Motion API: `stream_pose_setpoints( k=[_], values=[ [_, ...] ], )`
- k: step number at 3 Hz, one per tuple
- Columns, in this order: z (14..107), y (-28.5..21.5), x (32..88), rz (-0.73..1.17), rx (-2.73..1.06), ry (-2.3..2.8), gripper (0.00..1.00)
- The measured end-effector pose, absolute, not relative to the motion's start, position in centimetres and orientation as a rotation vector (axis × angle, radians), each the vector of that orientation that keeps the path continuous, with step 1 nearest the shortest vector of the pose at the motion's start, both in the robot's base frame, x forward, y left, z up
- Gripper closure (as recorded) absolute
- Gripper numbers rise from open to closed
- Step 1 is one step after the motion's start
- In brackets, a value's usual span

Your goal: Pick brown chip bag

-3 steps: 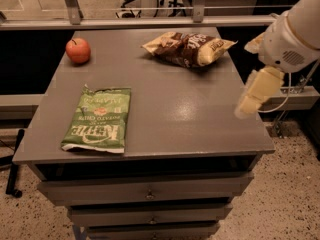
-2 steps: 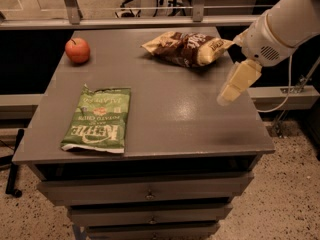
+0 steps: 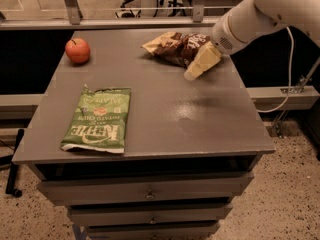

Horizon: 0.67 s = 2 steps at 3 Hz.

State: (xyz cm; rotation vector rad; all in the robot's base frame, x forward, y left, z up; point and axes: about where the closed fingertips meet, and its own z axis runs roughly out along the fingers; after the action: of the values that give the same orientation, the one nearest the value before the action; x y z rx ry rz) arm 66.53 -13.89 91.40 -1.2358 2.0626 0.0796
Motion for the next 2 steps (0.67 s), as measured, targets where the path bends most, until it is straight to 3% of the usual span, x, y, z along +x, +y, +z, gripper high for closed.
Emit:
stream_pose_setpoints(
  k=[2],
  values=[
    [90.0,-11.4,73.3,0.081,-1.152,2.021,0.00]
  ],
)
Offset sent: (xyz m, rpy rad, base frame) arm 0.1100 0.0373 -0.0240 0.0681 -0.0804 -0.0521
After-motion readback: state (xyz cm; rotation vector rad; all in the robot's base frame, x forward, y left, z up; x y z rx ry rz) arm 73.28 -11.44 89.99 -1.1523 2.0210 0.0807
